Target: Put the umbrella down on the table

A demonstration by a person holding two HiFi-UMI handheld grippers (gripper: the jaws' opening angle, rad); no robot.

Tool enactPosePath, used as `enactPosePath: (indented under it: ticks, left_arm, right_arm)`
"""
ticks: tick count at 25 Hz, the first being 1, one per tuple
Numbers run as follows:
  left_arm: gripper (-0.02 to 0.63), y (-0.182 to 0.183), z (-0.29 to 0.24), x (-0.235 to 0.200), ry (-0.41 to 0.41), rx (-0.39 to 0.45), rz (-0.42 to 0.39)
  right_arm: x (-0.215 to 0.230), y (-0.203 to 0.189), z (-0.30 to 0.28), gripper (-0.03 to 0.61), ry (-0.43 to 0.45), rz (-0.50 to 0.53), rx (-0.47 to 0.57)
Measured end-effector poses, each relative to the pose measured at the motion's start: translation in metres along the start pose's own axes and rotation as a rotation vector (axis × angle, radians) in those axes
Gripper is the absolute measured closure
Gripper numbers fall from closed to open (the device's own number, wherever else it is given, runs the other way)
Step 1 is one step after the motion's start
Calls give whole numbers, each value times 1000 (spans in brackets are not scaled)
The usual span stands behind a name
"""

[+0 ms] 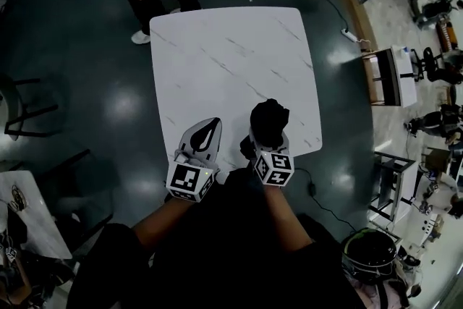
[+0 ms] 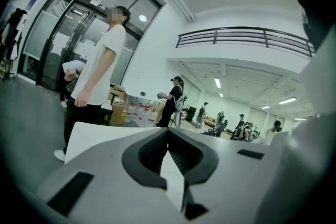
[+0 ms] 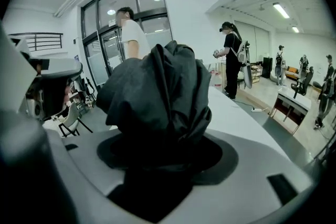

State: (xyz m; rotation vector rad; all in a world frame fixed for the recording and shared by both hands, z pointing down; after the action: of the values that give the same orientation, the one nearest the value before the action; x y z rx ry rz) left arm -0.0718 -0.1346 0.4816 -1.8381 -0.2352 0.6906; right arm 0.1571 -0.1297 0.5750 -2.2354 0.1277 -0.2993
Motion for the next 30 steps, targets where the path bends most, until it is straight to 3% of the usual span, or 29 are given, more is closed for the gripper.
enactPosePath:
  ticks: [13, 23, 30]
  left_arm:
    - [606, 4, -20, 4, 167, -9, -14]
    - [606, 1, -33, -5, 239, -51, -37]
    - [606, -1, -32, -14, 254, -59, 0]
  right_arm:
    - [22, -13, -69, 270, 122, 60, -169]
    - [36, -26, -117, 270, 114, 48, -320]
    - [36, -35, -145, 270, 100, 43, -428]
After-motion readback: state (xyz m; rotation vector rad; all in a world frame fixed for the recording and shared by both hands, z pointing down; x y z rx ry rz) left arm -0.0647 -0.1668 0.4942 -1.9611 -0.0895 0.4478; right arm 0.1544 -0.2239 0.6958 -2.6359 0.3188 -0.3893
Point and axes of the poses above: the fingertips, and each gripper's own axes: z backward along the fingers, x to its right, y out of its top, the point moved 9 cm from there along z, backward along the fingers, and after that the axes turned 2 degrees about -x, right-handed, at the moved point
